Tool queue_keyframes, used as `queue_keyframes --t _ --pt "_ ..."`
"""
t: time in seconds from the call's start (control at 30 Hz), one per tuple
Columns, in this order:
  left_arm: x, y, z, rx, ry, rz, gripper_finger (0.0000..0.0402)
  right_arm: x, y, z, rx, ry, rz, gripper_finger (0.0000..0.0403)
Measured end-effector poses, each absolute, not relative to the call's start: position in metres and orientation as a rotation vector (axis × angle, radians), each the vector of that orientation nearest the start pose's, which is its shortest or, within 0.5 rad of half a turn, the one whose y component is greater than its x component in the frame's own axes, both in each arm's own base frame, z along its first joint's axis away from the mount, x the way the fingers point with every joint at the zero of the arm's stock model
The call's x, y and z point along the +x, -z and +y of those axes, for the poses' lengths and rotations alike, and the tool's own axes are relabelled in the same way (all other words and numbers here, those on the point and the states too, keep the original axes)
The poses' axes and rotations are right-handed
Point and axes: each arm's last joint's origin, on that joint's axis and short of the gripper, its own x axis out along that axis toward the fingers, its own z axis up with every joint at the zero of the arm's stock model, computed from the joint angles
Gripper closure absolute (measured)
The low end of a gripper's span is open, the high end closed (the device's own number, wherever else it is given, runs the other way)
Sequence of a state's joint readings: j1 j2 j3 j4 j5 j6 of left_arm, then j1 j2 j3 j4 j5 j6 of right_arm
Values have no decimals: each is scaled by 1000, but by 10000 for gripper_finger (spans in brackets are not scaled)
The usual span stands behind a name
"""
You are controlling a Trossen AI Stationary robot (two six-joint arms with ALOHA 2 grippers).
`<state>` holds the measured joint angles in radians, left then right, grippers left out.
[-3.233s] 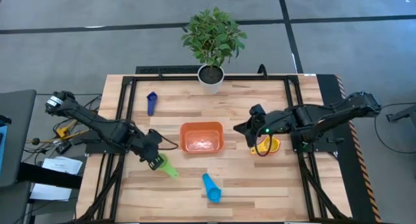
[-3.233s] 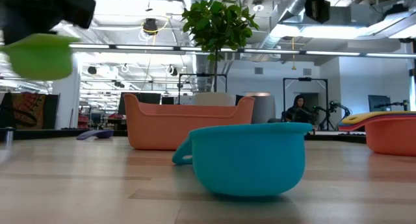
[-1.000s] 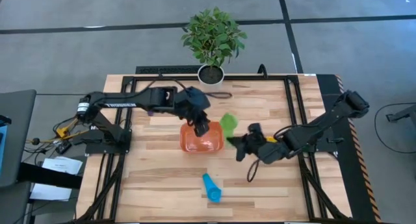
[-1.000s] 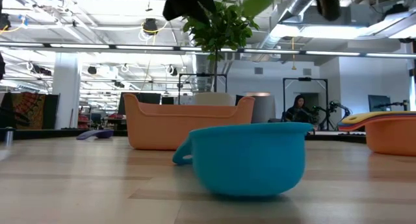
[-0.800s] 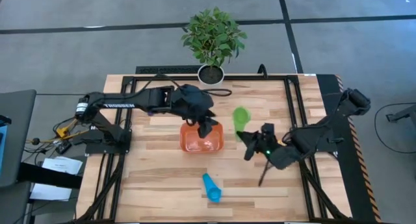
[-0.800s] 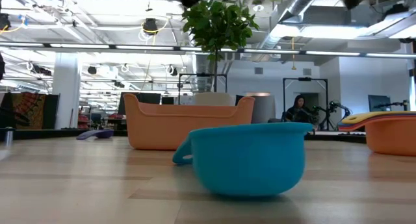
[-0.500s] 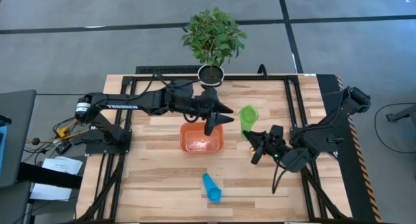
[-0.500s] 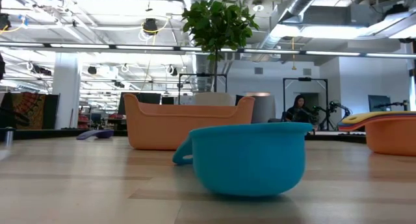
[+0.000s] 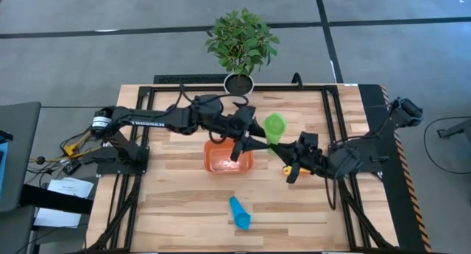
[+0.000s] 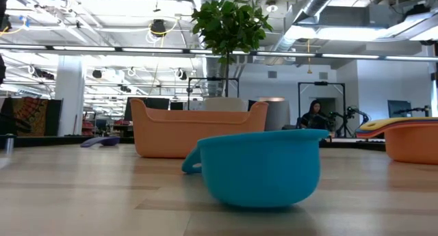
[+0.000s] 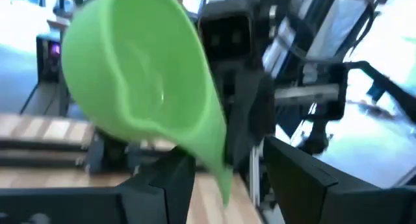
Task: Nest measuring cups in basket
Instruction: Stack the green measuring cup on top of the yellow measuring cup
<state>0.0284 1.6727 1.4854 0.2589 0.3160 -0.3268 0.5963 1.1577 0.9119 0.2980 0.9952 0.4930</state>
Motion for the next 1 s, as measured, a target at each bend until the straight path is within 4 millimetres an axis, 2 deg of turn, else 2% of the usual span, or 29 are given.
queue_keyframes --t 0.13,0.37,0.57,0.7,0.87,0.93,1.0 --pt "398 -381 5 -383 309 -12 271 224 -348 116 510 378 -129 397" --pt "399 -384 21 -485 291 -34 389 223 -349 115 482 397 -133 396" --pt "398 -386 31 -497 287 -51 397 222 -350 114 485 409 -140 391" --pt "398 -376 42 -511 302 50 401 221 -347 114 519 400 -121 341" --pt "403 -351 55 -508 310 223 401 195 -348 108 680 301 -16 281" --pt "409 -328 58 -532 301 329 401 183 -346 105 725 303 36 270" --pt "412 -319 58 -533 310 372 401 174 -345 100 745 345 41 267"
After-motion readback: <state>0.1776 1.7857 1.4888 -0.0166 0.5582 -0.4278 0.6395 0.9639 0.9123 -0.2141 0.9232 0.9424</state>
